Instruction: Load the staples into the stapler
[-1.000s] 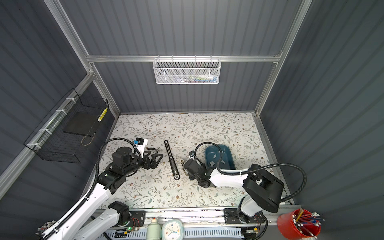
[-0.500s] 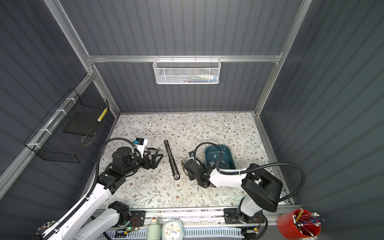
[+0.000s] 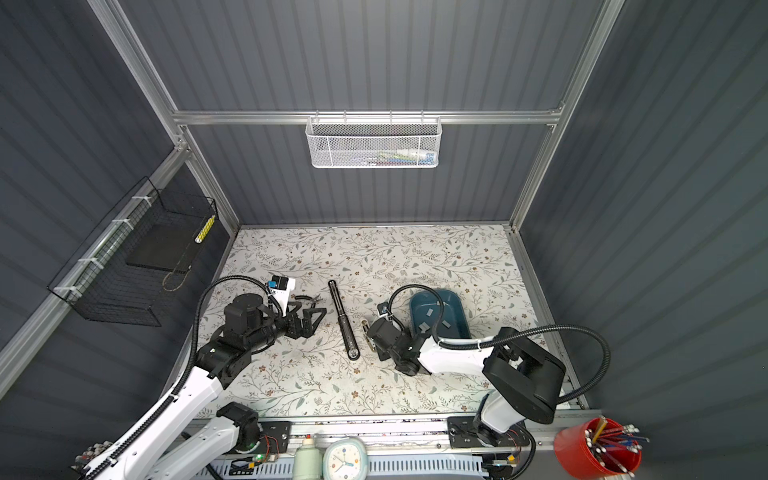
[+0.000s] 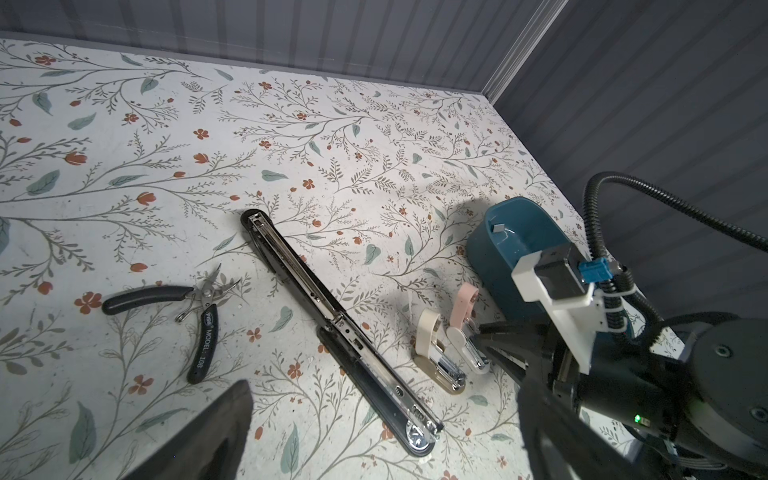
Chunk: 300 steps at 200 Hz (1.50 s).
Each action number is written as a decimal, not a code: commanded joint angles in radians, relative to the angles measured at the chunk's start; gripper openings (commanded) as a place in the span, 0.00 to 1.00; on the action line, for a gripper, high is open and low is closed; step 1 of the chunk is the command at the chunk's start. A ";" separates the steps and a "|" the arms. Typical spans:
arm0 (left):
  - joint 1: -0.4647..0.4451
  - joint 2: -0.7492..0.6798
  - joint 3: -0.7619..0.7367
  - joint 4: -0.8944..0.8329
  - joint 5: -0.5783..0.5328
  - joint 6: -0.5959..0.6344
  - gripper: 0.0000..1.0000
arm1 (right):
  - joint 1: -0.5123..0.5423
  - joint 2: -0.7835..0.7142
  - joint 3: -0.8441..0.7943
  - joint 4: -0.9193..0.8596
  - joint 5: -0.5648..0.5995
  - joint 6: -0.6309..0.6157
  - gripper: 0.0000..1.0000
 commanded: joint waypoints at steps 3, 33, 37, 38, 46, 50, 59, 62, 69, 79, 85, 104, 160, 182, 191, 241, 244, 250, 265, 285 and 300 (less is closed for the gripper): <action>0.002 -0.002 -0.004 0.018 0.020 0.020 0.99 | -0.005 0.016 -0.004 -0.007 0.020 -0.011 0.04; 0.002 -0.001 -0.004 0.018 0.020 0.019 0.99 | -0.003 0.022 -0.007 -0.007 0.016 -0.010 0.04; 0.002 -0.001 -0.004 0.018 0.019 0.020 0.99 | -0.003 0.021 -0.007 -0.008 0.015 -0.008 0.04; 0.002 -0.001 -0.004 0.018 0.019 0.020 0.99 | -0.003 0.021 -0.006 -0.009 0.015 -0.008 0.04; 0.002 0.000 -0.004 0.017 0.020 0.019 0.99 | -0.004 0.023 -0.007 -0.009 0.013 -0.007 0.03; 0.002 -0.001 -0.003 0.017 0.019 0.019 0.99 | -0.003 0.023 -0.008 -0.009 0.011 -0.005 0.03; 0.002 0.000 -0.003 0.017 0.021 0.020 0.99 | -0.003 0.025 -0.008 -0.011 0.011 -0.004 0.03; 0.002 0.000 -0.002 0.017 0.021 0.020 0.99 | -0.004 0.025 -0.009 -0.012 0.011 -0.003 0.04; 0.002 -0.001 -0.003 0.017 0.019 0.020 0.99 | -0.003 0.024 -0.011 -0.012 0.011 -0.002 0.03; 0.002 -0.002 -0.003 0.017 0.020 0.020 0.99 | -0.003 0.023 -0.013 -0.013 0.011 0.000 0.03; 0.002 -0.001 -0.003 0.017 0.020 0.019 0.99 | -0.003 0.024 -0.014 -0.013 0.011 0.000 0.03; 0.002 -0.001 -0.002 0.017 0.019 0.019 0.99 | -0.003 0.022 -0.016 -0.015 0.008 0.003 0.03; 0.002 -0.004 -0.002 0.015 0.019 0.020 0.99 | -0.002 0.014 -0.017 -0.034 0.001 0.016 0.02; 0.002 -0.005 -0.004 0.014 0.020 0.020 0.99 | 0.000 0.004 -0.026 -0.044 0.000 0.023 0.02; 0.002 -0.004 -0.002 0.015 0.020 0.019 0.99 | 0.000 0.000 -0.029 -0.045 -0.003 0.026 0.02; 0.002 -0.004 -0.003 0.013 0.019 0.020 0.99 | 0.003 -0.005 -0.030 -0.056 -0.006 0.028 0.01; 0.002 -0.004 -0.002 0.013 0.019 0.020 0.99 | 0.002 -0.007 -0.028 -0.056 -0.006 0.026 0.01; 0.002 -0.003 -0.002 0.013 0.019 0.019 0.99 | 0.002 -0.011 -0.024 -0.057 -0.004 0.022 0.01; 0.002 -0.002 -0.002 0.013 0.020 0.020 0.99 | 0.002 -0.031 -0.017 -0.062 0.007 0.014 0.02; 0.002 -0.003 -0.002 0.014 0.020 0.020 0.99 | 0.001 -0.059 -0.016 -0.061 0.025 0.000 0.03; 0.002 -0.005 -0.002 0.013 0.020 0.020 0.99 | 0.001 -0.067 -0.016 -0.063 0.040 -0.007 0.04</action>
